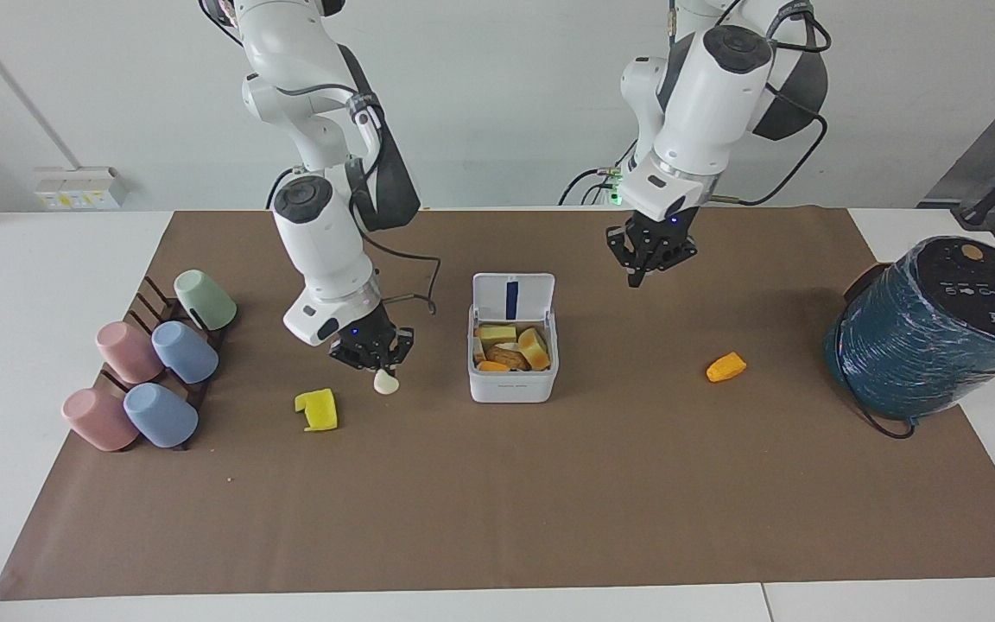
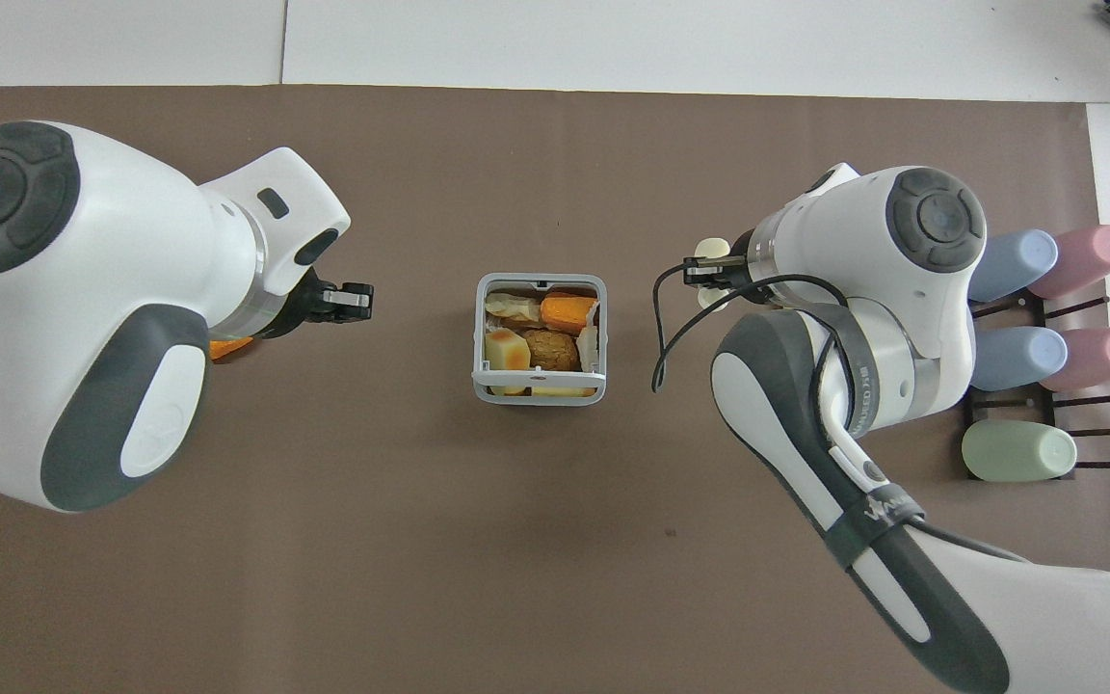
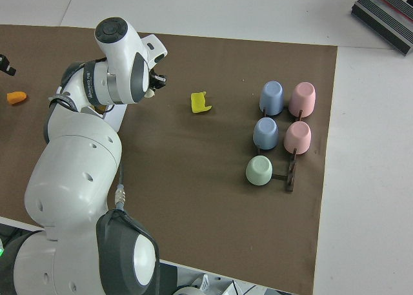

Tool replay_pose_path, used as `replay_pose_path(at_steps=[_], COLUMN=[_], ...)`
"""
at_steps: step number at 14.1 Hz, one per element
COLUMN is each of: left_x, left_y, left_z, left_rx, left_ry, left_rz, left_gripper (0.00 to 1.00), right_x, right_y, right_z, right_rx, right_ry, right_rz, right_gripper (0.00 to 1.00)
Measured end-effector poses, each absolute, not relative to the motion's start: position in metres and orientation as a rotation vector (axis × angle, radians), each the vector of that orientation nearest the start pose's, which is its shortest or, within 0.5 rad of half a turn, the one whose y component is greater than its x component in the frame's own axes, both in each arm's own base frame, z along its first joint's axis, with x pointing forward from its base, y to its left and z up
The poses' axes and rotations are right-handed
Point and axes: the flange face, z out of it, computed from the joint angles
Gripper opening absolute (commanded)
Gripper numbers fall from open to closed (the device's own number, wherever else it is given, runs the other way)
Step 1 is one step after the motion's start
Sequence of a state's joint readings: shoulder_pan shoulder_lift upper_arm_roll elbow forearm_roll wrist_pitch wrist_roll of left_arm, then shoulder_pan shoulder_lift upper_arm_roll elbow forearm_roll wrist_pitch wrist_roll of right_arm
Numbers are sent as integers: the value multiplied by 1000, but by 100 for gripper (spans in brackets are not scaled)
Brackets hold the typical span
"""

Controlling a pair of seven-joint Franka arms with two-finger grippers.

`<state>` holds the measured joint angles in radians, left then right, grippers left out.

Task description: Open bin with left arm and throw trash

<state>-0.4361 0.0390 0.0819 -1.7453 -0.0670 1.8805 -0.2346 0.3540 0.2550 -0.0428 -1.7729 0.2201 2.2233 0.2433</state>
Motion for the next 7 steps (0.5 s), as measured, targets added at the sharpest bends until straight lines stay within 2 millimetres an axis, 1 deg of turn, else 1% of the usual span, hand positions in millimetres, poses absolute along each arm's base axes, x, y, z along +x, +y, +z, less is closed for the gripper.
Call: replay_pose_path(at_steps=[1, 2, 3, 6, 7], left_x=[552, 558, 563, 575, 578], left_y=[-190, -171, -154, -101, -86], left_z=[539, 530, 518, 477, 465], left_rx=[-3220, -3219, -3217, -3197, -3186], left_ry=[116, 77, 69, 169, 224], left_rz=[-112, -115, -137, -225, -232], left_gripper=[28, 71, 100, 100, 100], right_x=[613, 610, 606, 584, 578], right_y=[221, 235, 249, 300, 313], right_z=[449, 457, 459, 456, 454], right_rx=[-2850, -2799, -2767, -2738, -2733], right_ry=[124, 171, 211, 306, 333], right_rz=[-194, -179, -159, -89, -71], right_gripper=[0, 0, 0, 0, 0])
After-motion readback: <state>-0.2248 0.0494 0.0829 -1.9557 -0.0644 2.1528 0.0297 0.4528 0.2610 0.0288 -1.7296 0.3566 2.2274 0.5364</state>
